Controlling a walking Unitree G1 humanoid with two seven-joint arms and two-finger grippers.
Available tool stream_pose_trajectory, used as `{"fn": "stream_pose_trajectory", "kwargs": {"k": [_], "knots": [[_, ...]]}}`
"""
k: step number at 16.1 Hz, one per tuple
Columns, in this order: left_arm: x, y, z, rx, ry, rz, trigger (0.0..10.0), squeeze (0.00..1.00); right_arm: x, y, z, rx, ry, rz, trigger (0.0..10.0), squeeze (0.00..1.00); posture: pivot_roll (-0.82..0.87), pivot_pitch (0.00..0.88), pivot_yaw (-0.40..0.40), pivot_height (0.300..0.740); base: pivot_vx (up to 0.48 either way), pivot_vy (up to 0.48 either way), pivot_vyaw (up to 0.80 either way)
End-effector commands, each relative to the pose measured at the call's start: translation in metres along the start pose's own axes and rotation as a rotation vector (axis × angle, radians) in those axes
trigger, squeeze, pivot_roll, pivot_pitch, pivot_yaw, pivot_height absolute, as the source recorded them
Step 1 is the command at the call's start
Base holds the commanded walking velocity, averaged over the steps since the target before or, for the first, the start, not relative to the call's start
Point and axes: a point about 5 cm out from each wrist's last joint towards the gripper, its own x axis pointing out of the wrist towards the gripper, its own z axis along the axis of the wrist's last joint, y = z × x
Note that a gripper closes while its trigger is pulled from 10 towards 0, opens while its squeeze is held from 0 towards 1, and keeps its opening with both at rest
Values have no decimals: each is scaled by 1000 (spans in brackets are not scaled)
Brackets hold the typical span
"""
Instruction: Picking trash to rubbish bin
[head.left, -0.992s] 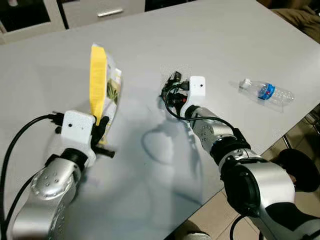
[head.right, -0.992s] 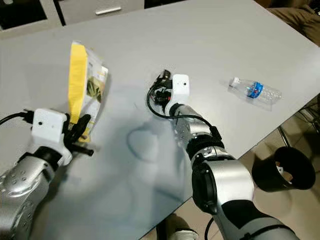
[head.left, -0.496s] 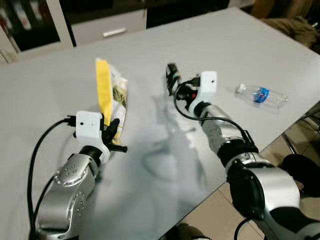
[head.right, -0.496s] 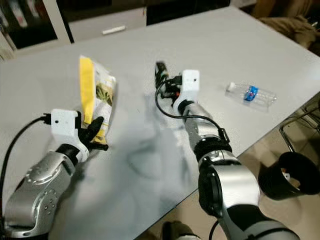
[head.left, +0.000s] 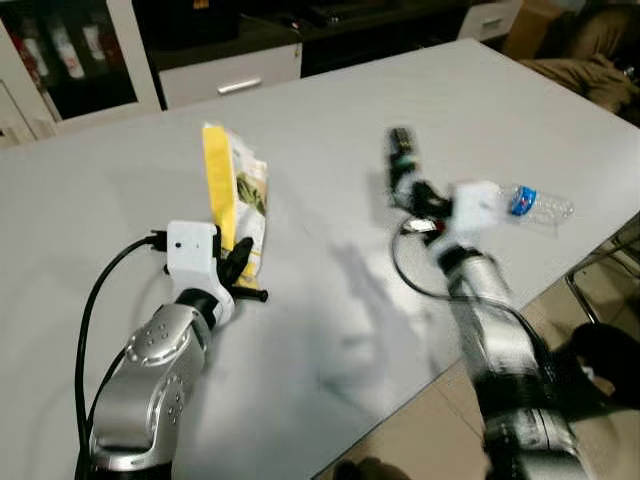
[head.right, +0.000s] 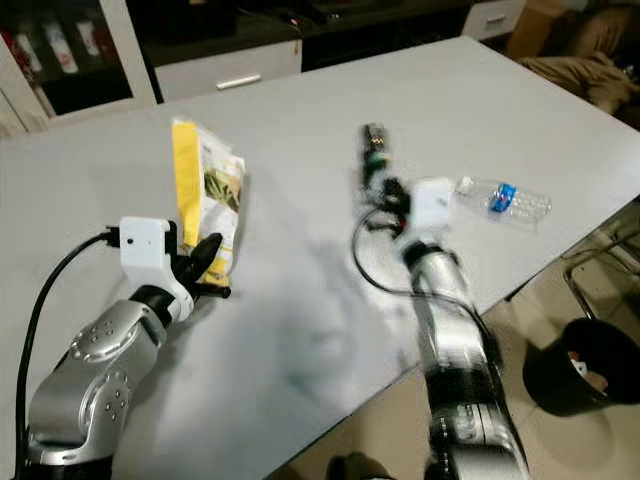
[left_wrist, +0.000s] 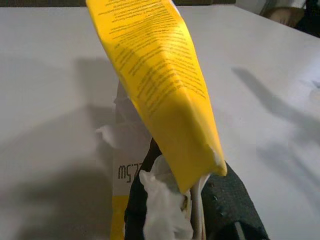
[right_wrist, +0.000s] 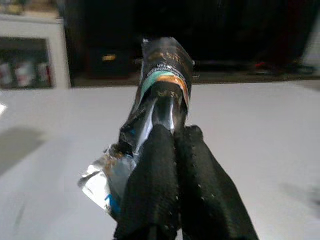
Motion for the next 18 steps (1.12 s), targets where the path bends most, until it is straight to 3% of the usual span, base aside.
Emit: {"fn": "stream_pose_trajectory", "kwargs": {"k": [1, 4, 5, 7, 10, 11, 13, 15, 18], "knots": [[0, -9, -9, -8, 25, -49, 10000, 0, -2, 4, 16, -34, 2, 1, 10000, 0, -121, 33, -57, 740, 0, 0, 0], [-2, -14, -18, 0, 37, -45, 10000, 0, -24, 13, 18, -57, 44, 20, 10000, 0, -140, 19, -53, 740, 0, 0, 0], [-3, -14, -15, 68, 20, -47, 10000, 0, -36, 15, 9, -23, 107, 8, 10000, 0, -140, 13, -51, 740, 0, 0, 0], [-3, -16, -16, 112, 6, -59, 10000, 0, -48, 20, 3, 5, 168, 17, 10000, 0, -139, 10, -48, 740, 0, 0, -613], [-2, -22, -19, 208, -8, -105, 10000, 0, -55, 25, 0, 35, 224, 5, 10000, 0, -140, 1, -56, 740, 0, 0, -800], [-2, -22, -19, 217, -13, -103, 10000, 0, -56, 24, 0, 44, 231, -2, 10000, 0, -140, 1, -56, 740, 0, 0, -800], [-4, -18, -21, 141, -14, -40, 10000, 0, -62, 22, -6, 40, 281, -2, 10000, 0, -139, 0, -65, 740, 0, 0, -800], [-8, -16, -25, 184, -7, -39, 10000, 0, -65, 21, -8, 22, 312, -2, 10000, 0, -142, 0, -67, 740, 0, 0, -800], [-9, -16, -25, 221, -4, -47, 10000, 0, -69, 21, -14, 12, 355, -15, 10000, 0, -131, 0, -65, 740, 0, 0, 0]]}}
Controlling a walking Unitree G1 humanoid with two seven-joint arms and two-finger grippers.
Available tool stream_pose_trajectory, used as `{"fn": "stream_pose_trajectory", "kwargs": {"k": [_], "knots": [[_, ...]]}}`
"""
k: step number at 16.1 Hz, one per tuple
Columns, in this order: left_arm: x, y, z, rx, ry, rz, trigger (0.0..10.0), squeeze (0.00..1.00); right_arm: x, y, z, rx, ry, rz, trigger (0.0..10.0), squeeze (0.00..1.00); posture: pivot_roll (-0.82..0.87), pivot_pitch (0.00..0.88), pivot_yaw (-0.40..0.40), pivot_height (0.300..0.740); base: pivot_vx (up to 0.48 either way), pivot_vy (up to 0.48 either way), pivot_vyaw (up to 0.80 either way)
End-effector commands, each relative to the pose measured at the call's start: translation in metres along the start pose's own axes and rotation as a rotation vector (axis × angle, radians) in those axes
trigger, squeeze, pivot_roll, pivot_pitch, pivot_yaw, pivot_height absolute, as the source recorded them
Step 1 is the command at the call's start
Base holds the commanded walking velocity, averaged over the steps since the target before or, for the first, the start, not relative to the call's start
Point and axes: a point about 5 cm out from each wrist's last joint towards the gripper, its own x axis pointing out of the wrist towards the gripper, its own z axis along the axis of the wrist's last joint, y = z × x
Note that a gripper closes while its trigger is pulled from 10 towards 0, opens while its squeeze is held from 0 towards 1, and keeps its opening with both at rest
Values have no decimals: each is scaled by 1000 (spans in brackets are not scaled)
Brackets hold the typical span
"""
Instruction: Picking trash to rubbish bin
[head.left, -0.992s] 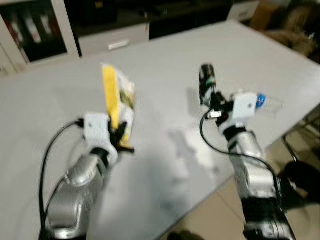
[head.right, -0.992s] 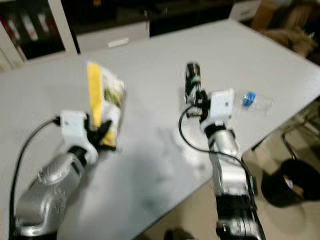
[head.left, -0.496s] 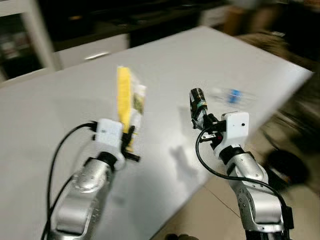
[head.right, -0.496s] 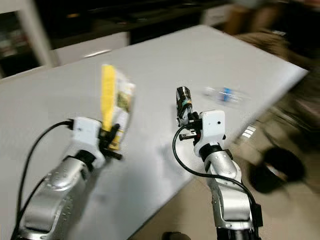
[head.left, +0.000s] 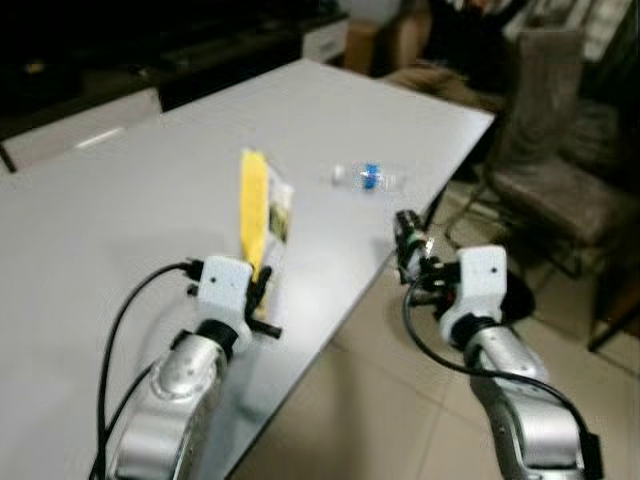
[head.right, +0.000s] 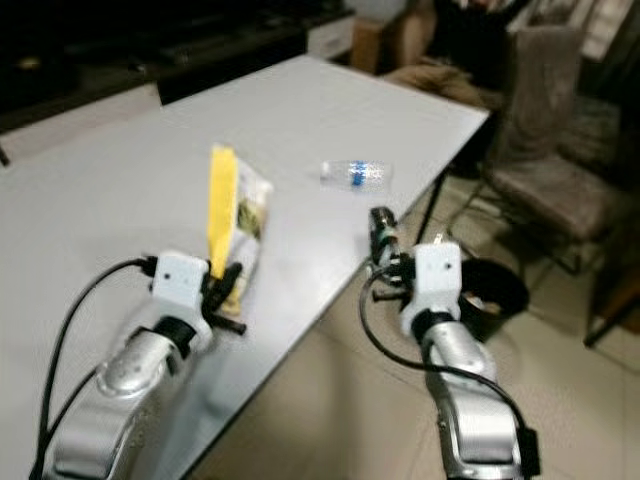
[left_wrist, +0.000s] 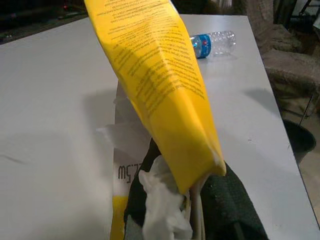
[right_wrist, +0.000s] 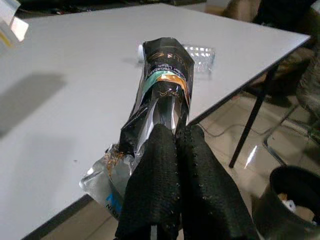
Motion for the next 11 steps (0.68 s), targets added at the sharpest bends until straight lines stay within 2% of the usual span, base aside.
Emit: {"fn": "stream_pose_trajectory", "kwargs": {"k": [1, 2, 4, 11], "knots": [[2, 0, 9, 19, -30, -7, 10000, 0, 1, 4, 5, -6, -7, 11, 10000, 0, -133, 0, -57, 740, 0, 0, 0], [4, -1, 10, 27, -30, -15, 10000, 0, 1, 4, 5, -7, -7, 14, 10000, 0, -131, 0, -53, 740, 0, 0, 0], [6, -2, 10, 35, -28, -23, 10000, 0, 0, 5, 4, -14, -7, 22, 10000, 0, -133, 0, -44, 740, 0, -356, 0], [7, -5, 7, 47, -17, -27, 10000, 0, 2, 5, 1, -12, -7, 36, 10000, 0, -121, 0, -50, 740, 0, -472, 0]]}}
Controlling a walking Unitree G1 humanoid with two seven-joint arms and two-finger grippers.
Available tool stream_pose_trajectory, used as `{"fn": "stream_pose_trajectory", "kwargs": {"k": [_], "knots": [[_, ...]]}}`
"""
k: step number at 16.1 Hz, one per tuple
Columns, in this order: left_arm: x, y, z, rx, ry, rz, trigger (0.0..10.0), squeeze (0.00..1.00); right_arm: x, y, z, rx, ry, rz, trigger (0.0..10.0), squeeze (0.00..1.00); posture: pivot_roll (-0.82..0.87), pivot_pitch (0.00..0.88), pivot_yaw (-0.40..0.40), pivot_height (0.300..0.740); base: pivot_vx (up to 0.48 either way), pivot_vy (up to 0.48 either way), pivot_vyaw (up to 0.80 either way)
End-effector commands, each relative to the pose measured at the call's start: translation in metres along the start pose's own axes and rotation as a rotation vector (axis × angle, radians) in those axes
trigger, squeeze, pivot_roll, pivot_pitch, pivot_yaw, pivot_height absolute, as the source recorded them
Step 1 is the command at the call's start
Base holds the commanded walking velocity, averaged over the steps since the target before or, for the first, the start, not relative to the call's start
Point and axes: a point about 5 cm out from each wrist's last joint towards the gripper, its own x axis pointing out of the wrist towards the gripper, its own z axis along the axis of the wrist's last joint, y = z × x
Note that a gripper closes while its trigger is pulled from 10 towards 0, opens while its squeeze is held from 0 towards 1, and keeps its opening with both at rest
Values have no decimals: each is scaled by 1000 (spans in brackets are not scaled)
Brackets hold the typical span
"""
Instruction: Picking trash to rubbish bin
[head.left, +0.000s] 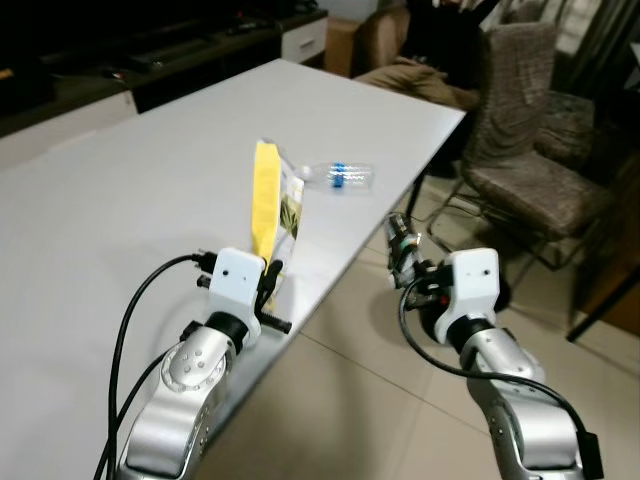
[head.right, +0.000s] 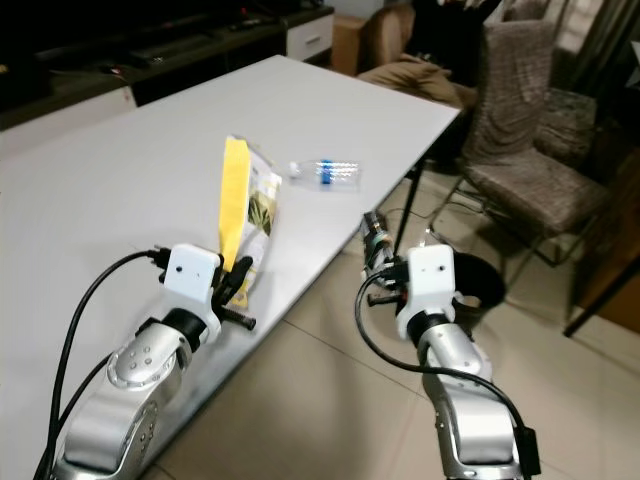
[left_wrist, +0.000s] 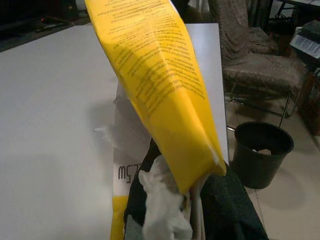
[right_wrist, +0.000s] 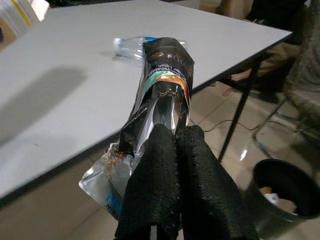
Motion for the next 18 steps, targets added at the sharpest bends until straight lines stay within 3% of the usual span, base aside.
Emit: {"fn": "stream_pose_trajectory", "kwargs": {"k": [1, 11, 13, 16, 18], "knots": [[-2, 2, -1, 10, 7, 6, 10000, 0, 1, 3, 2, 3, -12, 12, 10000, 0, -120, 0, -50, 740, 0, -480, 0], [1, 0, -1, 14, 17, -16, 10000, 0, -2, 2, -4, 7, -1, -4, 10000, 0, -137, 0, -32, 740, 0, -480, 0], [1, 2, -7, -72, 61, -18, 10000, 0, -1, 5, -5, 8, 4, 4, 10000, 0, -137, 0, -32, 740, 0, 240, 0], [3, 6, -6, -65, 53, 23, 10000, 0, 1, 8, -6, -3, 11, 26, 10000, 0, -127, 0, -48, 740, 0, 480, 0], [3, 10, -7, -62, 57, 38, 10000, 0, 5, 6, -4, -9, 4, 21, 10000, 0, -119, 0, -55, 740, 0, 0, 0]]}}
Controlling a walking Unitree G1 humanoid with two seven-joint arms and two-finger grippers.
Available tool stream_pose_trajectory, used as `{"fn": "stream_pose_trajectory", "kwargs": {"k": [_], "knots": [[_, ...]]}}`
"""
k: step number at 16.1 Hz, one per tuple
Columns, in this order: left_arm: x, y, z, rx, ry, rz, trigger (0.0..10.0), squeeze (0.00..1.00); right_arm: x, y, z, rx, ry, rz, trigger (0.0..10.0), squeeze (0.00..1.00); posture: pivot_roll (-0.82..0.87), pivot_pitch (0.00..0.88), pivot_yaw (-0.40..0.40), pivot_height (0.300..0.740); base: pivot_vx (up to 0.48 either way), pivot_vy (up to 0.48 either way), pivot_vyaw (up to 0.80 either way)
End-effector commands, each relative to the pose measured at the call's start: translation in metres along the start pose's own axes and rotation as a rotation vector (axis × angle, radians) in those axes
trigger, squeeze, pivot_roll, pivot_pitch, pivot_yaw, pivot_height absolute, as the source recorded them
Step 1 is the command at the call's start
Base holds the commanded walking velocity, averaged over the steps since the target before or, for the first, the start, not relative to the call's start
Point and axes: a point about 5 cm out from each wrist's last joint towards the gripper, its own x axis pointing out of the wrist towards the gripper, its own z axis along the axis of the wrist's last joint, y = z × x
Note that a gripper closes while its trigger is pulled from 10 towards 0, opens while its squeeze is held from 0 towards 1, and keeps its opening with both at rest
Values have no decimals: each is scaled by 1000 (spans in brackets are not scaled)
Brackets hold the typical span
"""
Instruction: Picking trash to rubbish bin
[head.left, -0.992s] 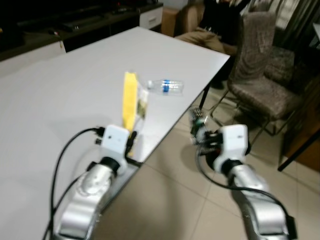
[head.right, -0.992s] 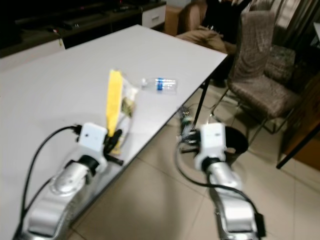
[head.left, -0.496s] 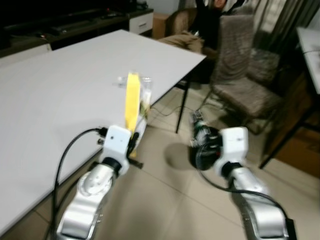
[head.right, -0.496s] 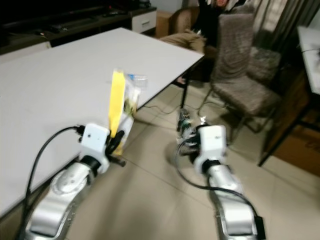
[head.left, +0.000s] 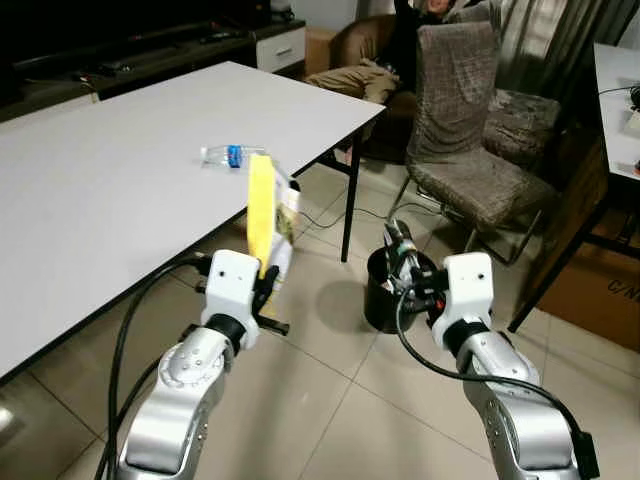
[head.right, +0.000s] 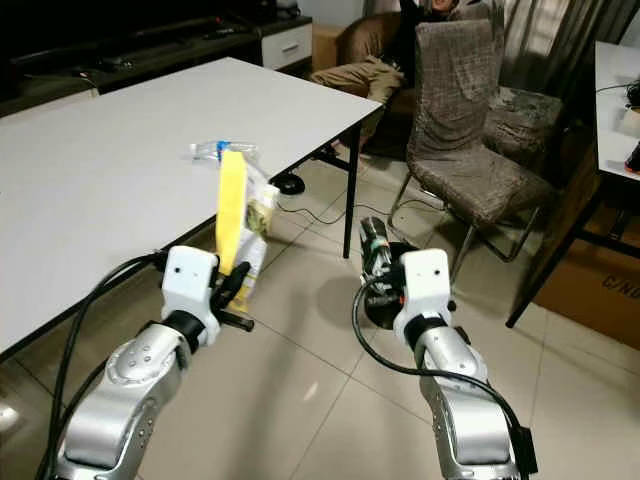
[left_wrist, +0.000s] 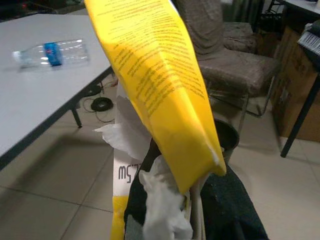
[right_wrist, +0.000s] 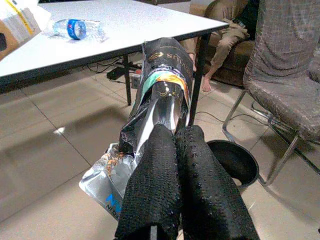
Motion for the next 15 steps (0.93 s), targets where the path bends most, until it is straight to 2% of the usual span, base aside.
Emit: {"fn": "stream_pose_trajectory", "kwargs": {"k": [1, 2, 3, 7, 12, 15], "knots": [[1, 8, 2, 15, -4, 34, 10000, 0, 4, 2, 0, 17, 0, 0, 10000, 0, -111, 0, -59, 740, 0, 0, 0], [0, 10, 4, 35, -15, 31, 10000, 0, 5, 1, -2, 30, 11, -6, 10000, 0, -108, 0, -60, 740, 0, 0, 0], [0, 10, 5, 6, -21, 32, 10000, 0, 5, 2, -3, 43, 13, -4, 10000, 0, -108, 0, -61, 740, 0, 0, -781], [0, 9, 10, 3, -55, 10, 10000, 0, 2, 2, -5, 45, 18, -10, 10000, 0, -115, 0, -53, 740, 0, 0, -781], [6, -1, 11, 29, -61, -65, 10000, 0, -4, -3, -10, 47, 21, -56, 10000, 0, -142, 0, -18, 740, 297, 0, -778], [11, 0, 11, 37, -63, -57, 10000, 0, -4, -3, -11, 9, 30, -47, 10000, 0, -149, 0, -14, 740, 363, 0, 0]]}}
